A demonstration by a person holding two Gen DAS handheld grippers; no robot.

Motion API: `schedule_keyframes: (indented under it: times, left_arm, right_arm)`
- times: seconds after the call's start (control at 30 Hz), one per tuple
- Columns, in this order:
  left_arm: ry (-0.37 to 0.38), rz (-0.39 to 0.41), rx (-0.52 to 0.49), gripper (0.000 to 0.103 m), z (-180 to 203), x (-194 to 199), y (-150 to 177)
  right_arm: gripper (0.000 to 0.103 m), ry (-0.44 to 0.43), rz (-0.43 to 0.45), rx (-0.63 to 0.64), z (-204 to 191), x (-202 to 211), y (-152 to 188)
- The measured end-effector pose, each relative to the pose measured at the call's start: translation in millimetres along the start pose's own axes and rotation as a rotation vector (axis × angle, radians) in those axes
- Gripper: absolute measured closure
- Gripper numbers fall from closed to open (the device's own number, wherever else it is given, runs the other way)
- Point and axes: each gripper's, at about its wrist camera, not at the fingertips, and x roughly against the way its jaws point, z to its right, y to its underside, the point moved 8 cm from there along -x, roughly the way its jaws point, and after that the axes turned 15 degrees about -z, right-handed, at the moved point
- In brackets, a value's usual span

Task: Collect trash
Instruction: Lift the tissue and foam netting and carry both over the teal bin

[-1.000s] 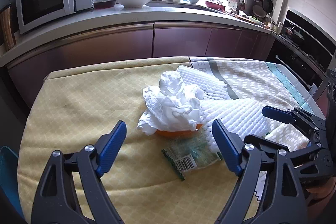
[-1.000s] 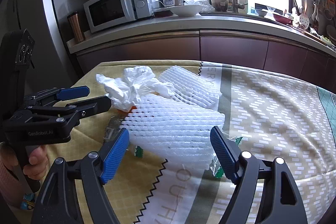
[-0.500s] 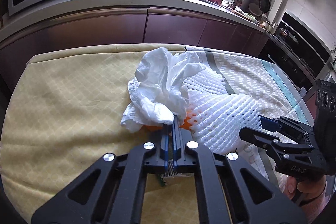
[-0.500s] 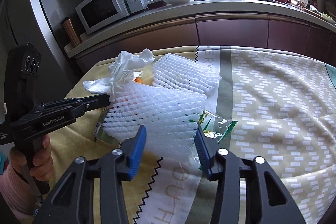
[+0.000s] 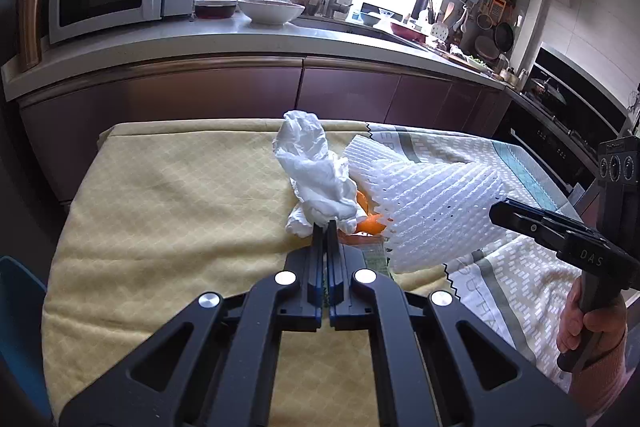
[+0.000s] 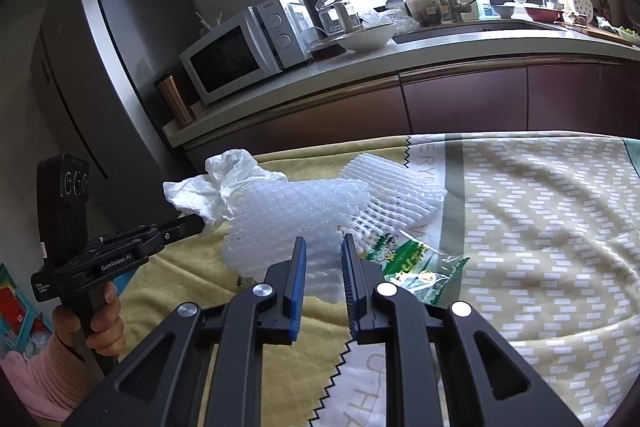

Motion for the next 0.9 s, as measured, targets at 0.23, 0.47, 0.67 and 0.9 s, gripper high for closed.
schedule_keyframes:
  times: [0.23,0.47,0.67,0.9]
  left_arm:
    - [-0.03,0.038,0.05,0.101,-32,40,24]
    - [-0.085,0.068,0.113,0.101,-67,72,51]
    - [-0.125,0.085,0.181,0.101,-101,99,78]
    - [-0.176,0.115,0.293,0.101,-152,133,109]
  right_arm:
    - [0.087,-0.072,-0.02,0.041,-33,-11,1]
    - [0.087,-0.14,-0.073,0.099,-75,-39,4]
    - [0.087,-0.182,-0.122,0.163,-117,-64,5]
    - [0.087,-0.241,-0.179,0.226,-169,-96,0]
